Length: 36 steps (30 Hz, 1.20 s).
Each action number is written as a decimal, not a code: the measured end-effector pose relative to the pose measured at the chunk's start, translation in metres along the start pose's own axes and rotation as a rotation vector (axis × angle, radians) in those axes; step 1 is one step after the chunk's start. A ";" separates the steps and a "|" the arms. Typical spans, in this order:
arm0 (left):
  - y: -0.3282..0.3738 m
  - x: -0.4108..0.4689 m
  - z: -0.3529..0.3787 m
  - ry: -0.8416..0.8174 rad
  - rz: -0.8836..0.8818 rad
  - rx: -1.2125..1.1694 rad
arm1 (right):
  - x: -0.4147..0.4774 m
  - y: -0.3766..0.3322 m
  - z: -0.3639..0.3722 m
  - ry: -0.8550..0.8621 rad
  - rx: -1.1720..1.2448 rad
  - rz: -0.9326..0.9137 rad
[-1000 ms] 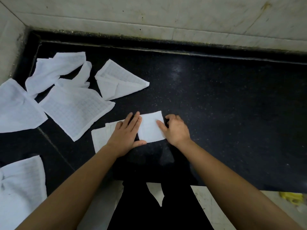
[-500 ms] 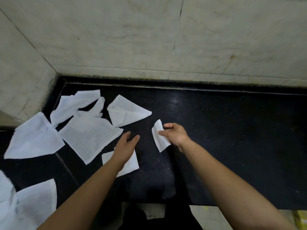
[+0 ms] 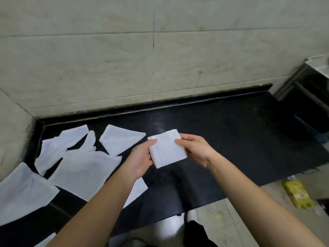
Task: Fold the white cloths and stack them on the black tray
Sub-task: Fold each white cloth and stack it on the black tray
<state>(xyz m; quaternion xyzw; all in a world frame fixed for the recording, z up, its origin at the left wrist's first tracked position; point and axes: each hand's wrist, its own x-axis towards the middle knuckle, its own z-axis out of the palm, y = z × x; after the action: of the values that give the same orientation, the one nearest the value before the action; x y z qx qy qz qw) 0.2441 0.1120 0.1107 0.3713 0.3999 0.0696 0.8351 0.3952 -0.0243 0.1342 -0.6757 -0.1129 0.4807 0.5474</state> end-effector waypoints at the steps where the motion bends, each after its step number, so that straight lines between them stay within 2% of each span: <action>1: -0.003 -0.001 0.009 -0.004 0.013 0.036 | -0.009 0.003 -0.008 0.023 0.022 0.005; 10: -0.038 -0.017 0.104 -0.033 0.096 0.177 | -0.075 0.018 -0.102 0.088 0.163 -0.067; 17: -0.099 -0.029 0.249 -0.102 0.154 0.362 | -0.153 0.033 -0.240 0.153 0.207 -0.133; 20: -0.144 -0.033 0.329 -0.147 0.161 0.413 | -0.186 0.047 -0.324 0.182 0.270 -0.161; 25: -0.203 -0.029 0.434 -0.187 0.102 0.480 | -0.221 0.071 -0.432 0.273 0.389 -0.138; 30: -0.231 -0.003 0.516 -0.232 0.068 0.575 | -0.226 0.078 -0.518 0.375 0.473 -0.090; 36: -0.230 0.067 0.612 -0.315 0.117 0.600 | -0.197 0.053 -0.610 0.483 0.506 -0.156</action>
<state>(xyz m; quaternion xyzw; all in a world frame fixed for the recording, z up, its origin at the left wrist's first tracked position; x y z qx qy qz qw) 0.6881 -0.3701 0.1615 0.6286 0.2469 -0.0616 0.7349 0.7459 -0.5625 0.1551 -0.6023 0.0911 0.2764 0.7433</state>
